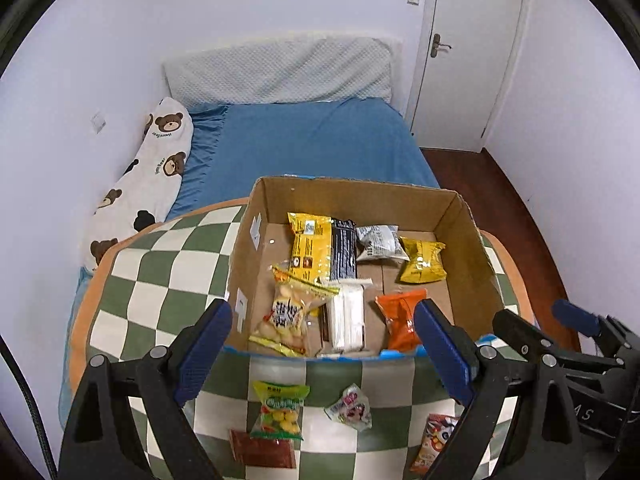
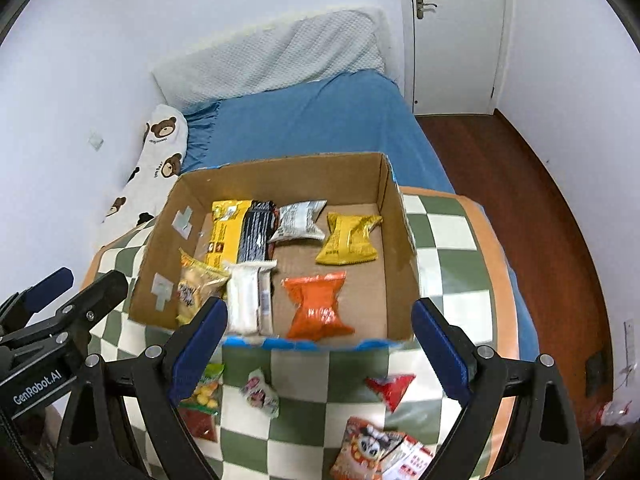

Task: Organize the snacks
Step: 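Lift both tools out of the box and move back over the snacks, then grasp the green watermelon candy bag with the left tool while the right tool grasps the panda bag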

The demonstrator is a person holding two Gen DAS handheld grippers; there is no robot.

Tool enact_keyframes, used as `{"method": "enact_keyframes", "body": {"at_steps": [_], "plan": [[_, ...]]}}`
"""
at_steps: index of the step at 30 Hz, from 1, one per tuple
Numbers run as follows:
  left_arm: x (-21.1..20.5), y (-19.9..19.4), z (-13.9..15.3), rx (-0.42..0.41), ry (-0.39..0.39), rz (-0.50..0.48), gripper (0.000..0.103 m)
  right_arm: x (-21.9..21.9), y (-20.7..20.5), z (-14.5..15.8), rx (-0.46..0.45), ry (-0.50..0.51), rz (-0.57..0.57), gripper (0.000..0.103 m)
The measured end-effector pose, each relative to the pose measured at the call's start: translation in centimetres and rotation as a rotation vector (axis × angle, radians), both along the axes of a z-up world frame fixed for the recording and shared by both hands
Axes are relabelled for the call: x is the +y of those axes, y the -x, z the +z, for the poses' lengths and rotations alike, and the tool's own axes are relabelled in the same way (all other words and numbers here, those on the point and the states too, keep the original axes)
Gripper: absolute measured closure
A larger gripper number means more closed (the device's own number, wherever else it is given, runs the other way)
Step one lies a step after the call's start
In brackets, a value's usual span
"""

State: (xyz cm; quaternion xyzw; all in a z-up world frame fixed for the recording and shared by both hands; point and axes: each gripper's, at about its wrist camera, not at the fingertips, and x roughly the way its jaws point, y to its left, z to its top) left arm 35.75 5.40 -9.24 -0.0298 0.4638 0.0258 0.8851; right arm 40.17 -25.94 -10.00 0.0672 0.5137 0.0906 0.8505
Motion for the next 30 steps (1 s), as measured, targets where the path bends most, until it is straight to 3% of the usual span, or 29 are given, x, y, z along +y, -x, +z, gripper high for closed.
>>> {"method": "enact_keyframes", "body": {"at_steps": [3,4,5,7,13,19,22,23,24,26,30], "plan": [[0.2,0.9,-0.6,0.018,0.015,-0.01,0.01,-0.6,1.1,-0.9,0.045,-0.05,-0.016,0.008],[0.3,1.3,-1.3,0.033,0.027,-0.021,0.005,-0.8,1.5,-1.4,0.065,-0.058,-0.022,0.008],[0.4,1.7,-1.8,0.047,0.038,-0.025,0.0,-1.2,2.1,-2.5,0.1,-0.072,-0.034,0.008],[0.9,2.4,-3.4,0.083,0.048,-0.021,0.0,-1.6,3.0,-4.8,0.162,-0.077,-0.051,0.008],[4.2,5.6,-12.2,0.277,0.037,0.075,0.0,-2.2,7.2,-16.4,0.428,-0.028,-0.095,0.008],[7.4,8.3,-19.1,0.451,0.009,0.159,0.0,-1.5,9.4,-24.1,0.565,0.067,-0.105,0.008],[8.8,8.7,-21.0,0.505,0.038,0.195,0.0,-1.2,9.8,-25.1,0.56,0.083,-0.114,0.008],[9.2,8.8,-21.3,0.512,0.047,0.21,0.0,-1.1,9.9,-25.1,0.547,0.075,-0.112,0.014],[9.5,8.7,-21.4,0.514,0.056,0.215,0.0,-0.7,10.0,-25.1,0.54,0.066,-0.103,0.03],[9.8,8.2,-21.2,0.504,0.068,0.219,0.0,0.1,9.9,-25.2,0.54,0.048,-0.08,0.041],[9.2,6.1,-20.5,0.473,0.067,0.178,0.0,1.8,9.7,-24.6,0.516,0.014,-0.03,0.042]]}}
